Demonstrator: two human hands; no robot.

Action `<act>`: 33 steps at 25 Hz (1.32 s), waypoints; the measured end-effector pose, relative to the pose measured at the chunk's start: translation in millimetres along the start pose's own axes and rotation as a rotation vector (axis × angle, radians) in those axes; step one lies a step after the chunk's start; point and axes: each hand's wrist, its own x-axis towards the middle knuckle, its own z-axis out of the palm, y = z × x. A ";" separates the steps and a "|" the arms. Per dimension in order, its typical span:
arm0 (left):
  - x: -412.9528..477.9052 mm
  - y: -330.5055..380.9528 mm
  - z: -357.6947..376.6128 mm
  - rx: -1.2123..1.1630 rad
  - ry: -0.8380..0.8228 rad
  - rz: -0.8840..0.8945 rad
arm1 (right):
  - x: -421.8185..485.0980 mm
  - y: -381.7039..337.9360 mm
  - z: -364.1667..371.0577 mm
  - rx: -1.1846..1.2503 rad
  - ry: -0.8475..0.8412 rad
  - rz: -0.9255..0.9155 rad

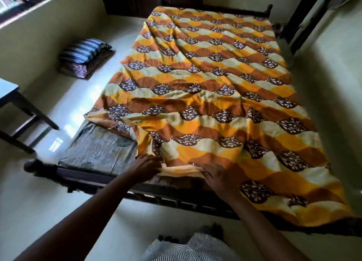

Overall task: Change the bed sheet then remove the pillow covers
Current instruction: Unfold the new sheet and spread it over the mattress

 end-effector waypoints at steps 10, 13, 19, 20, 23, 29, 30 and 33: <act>-1.4 -16.7 -11.8 -0.169 -0.037 -0.180 | 70.7 -83.5 61.7 0.099 -0.224 0.099; -17.7 -56.2 -2.3 -0.108 -0.090 -0.051 | 88.7 -81.7 64.3 -0.053 -0.201 0.079; -35.0 -169.1 6.8 -0.166 0.075 -0.356 | 107.1 -84.4 73.9 -0.061 -0.082 0.276; -34.8 -174.0 0.1 -0.261 0.091 -0.447 | 112.4 -86.7 77.6 -0.054 -0.095 0.292; -27.6 -174.4 -21.5 -0.492 0.109 -0.582 | 143.5 -109.5 96.5 0.113 -0.203 0.238; -56.4 -199.2 -30.1 0.038 0.033 -0.126 | 199.8 -156.9 138.6 0.015 -0.390 0.018; -67.6 -208.1 -27.2 0.100 -0.018 -0.125 | 201.8 -157.2 142.7 -0.021 -0.399 0.029; -93.7 -237.9 -16.5 0.287 -0.175 -0.201 | 197.5 -158.4 158.8 -0.072 -0.370 0.083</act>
